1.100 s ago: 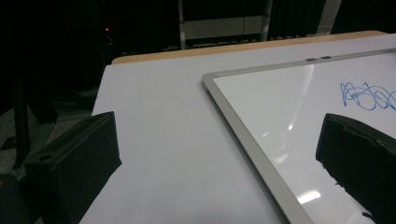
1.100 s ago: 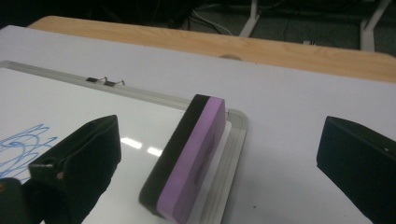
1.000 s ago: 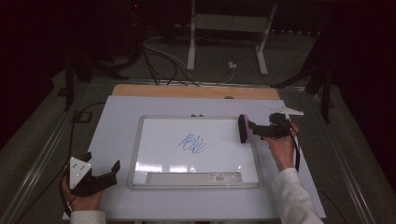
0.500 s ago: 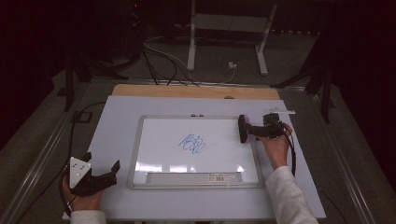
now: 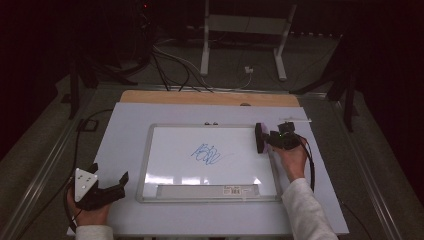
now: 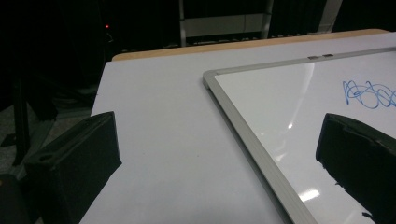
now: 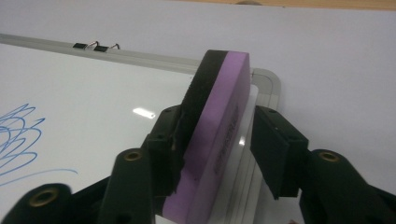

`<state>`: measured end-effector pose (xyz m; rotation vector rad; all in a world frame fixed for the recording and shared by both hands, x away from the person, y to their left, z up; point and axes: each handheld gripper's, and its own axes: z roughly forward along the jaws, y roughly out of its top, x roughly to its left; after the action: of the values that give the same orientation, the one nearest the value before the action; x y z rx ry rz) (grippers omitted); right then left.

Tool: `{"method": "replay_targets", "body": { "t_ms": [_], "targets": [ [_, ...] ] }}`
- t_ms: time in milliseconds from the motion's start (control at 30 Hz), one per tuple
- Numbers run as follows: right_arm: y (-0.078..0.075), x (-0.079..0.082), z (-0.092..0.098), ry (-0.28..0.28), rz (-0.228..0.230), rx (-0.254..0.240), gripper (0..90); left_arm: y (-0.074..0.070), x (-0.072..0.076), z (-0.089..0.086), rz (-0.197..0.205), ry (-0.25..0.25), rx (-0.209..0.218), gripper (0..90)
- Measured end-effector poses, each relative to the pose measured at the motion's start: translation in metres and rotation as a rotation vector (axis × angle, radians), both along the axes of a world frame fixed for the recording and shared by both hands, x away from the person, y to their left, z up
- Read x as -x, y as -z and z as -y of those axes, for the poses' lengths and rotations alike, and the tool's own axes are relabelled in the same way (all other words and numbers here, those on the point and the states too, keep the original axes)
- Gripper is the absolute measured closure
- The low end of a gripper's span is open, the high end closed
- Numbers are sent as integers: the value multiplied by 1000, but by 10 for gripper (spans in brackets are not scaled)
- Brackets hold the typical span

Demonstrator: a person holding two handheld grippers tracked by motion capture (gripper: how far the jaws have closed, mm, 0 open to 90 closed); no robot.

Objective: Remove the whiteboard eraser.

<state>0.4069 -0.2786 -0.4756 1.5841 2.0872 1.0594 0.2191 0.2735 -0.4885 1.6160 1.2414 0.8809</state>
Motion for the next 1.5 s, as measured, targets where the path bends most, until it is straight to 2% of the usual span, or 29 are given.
{"method": "replay_targets", "body": {
  "t_ms": [167,300,433,633,800,1100,1500],
  "targets": [
    [-1,0,0,-2,-2,5,549,0,0,0,-3,1,-3,5],
    [0,-1,1,4,-16,-18,542,1,-1,1,-5,1,-5,5],
    [2,-4,4,17,-32,-37,481,1,-1,1,-9,4,-8,5],
    [4,-4,6,19,-40,-62,473,1,-1,1,-11,4,-9,5],
    [6,-6,-3,-12,-52,-92,476,1,-1,1,-9,3,-9,5],
    [15,-10,-7,-38,-111,-157,376,1,0,-1,-2,-4,-9,5],
    [20,-11,-11,-50,-138,-162,376,0,1,-1,2,-9,-10,5]
  ]
}}
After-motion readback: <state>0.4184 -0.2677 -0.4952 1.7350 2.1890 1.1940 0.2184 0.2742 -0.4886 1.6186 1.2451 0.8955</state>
